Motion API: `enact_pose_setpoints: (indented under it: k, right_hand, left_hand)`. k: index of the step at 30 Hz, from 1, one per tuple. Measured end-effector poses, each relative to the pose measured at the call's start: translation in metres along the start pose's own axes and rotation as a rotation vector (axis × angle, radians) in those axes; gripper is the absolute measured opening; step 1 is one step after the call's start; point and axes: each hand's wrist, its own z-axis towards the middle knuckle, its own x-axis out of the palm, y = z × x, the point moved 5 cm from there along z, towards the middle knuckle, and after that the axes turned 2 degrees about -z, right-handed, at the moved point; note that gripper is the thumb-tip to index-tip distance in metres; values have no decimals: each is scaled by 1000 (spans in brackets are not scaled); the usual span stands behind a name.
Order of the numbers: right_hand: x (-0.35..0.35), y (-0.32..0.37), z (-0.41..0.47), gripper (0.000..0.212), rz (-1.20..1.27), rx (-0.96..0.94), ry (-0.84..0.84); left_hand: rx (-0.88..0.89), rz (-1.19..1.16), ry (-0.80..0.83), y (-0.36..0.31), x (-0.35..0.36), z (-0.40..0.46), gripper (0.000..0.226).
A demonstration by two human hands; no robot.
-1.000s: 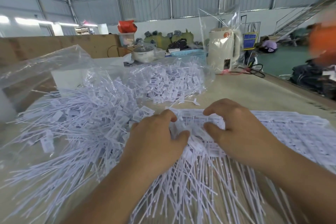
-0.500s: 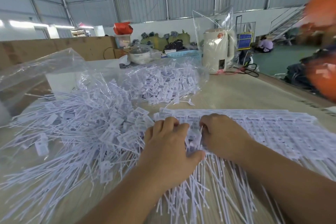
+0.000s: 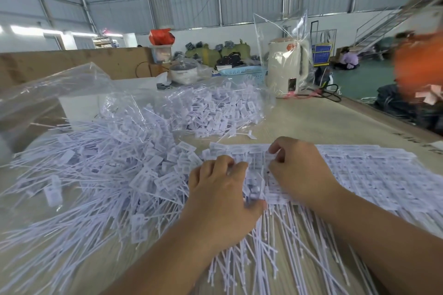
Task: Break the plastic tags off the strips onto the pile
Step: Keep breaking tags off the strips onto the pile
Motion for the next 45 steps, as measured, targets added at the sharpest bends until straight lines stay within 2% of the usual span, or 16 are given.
enact_pose_setpoints:
  k: [4, 8, 14, 20, 23, 27, 29, 32, 35, 37, 40, 43, 45]
  right_hand:
    - [-14, 6, -2, 18, 129, -39, -112]
    - [-19, 15, -6, 16, 306, -64, -105]
    - [-31, 19, -5, 16, 328, -70, -147]
    - [-38, 14, -4, 24, 322, -48, -223]
    - [-32, 8, -1, 19, 343, -21, -144]
    - [-8, 1, 1, 10, 44, -21, 159]
    - [-1, 0, -1, 8, -99, -15, 253]
    - [5, 10, -3, 14, -340, -74, 234]
    - [15, 20, -7, 22, -400, -173, 143]
    - [23, 20, -8, 35, -435, -237, 130]
    - [29, 10, -5, 61, -468, -198, 200]
    - [39, -1, -3, 61, -493, -137, 351]
    - [42, -2, -3, 58, -522, -161, 369]
  left_hand:
    - [-14, 9, 8, 1, 1, 1, 74]
    - [-22, -3, 2, 1, 1, 0, 71]
    - [-71, -15, 12, 9, -5, 1, 69]
    - [-78, 7, 34, 4, -7, -3, 70]
    - [-42, -7, 38, -1, -8, -3, 69]
    - [57, -13, 108, -11, -5, -3, 69]
    - [68, -23, 147, -12, -2, -3, 68]
    - [63, -19, 152, -11, -1, -3, 67]
    - [57, -21, 144, -10, 0, -2, 65]
    - [57, -30, 135, -11, 0, -2, 63]
    - [57, -37, 144, -11, -1, -1, 64]
    - [47, -34, 163, -10, 0, -1, 65]
    - [42, -31, 166, -10, -1, -1, 64]
